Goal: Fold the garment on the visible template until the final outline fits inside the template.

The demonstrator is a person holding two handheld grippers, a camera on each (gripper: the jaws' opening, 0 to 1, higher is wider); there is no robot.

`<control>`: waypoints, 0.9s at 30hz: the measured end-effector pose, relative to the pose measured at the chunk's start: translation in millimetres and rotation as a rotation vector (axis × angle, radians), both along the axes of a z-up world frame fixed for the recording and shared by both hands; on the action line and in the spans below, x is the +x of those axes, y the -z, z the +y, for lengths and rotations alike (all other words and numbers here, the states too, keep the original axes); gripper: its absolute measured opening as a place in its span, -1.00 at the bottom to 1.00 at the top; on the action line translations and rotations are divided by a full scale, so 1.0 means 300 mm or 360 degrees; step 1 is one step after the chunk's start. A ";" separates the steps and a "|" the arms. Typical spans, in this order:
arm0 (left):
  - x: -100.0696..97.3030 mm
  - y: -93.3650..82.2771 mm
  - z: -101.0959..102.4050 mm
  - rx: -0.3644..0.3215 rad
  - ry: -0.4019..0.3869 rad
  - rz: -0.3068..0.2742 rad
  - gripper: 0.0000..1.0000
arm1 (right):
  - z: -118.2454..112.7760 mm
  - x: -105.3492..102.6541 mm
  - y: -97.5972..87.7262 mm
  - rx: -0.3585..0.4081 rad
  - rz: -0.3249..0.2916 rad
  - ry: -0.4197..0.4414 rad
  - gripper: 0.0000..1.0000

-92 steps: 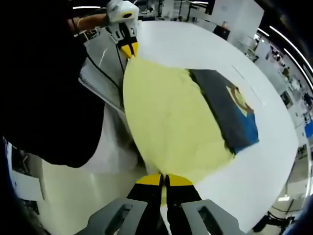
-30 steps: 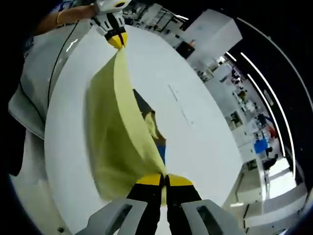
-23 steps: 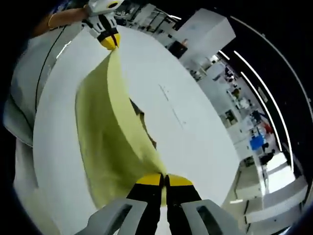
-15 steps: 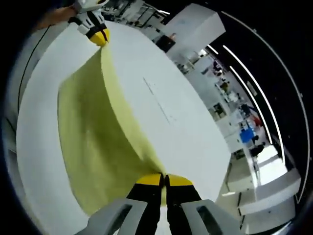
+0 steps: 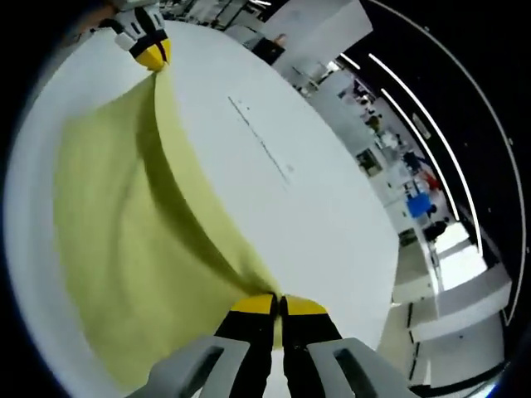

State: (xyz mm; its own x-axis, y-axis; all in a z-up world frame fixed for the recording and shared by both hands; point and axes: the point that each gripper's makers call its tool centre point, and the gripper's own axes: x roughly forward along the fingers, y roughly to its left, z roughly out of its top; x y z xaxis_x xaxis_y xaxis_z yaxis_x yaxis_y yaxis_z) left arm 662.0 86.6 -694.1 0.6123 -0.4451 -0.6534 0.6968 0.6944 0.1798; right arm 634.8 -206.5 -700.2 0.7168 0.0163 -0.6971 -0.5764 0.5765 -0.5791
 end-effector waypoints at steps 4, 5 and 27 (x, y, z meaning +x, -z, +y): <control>0.026 0.056 -0.005 -0.0001 0.0012 0.0030 -0.99 | -0.004 0.024 0.072 0.0005 0.0080 0.0006 -1.00; 0.031 0.071 -0.006 0.0010 0.0019 0.0035 -0.99 | -0.005 0.027 0.089 0.0033 0.0093 0.0039 -1.00; 0.080 0.231 0.012 0.0061 0.0057 0.0115 -0.90 | -0.003 0.032 0.222 0.0382 0.0221 0.0149 -0.92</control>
State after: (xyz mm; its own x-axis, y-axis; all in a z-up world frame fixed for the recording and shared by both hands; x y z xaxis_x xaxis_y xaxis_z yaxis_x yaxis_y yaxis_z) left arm 685.8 90.2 -763.3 0.5473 -0.4395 -0.7122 0.7330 0.6625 0.1544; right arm 644.3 -207.4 -766.8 0.6209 0.1310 -0.7729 -0.5785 0.7419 -0.3389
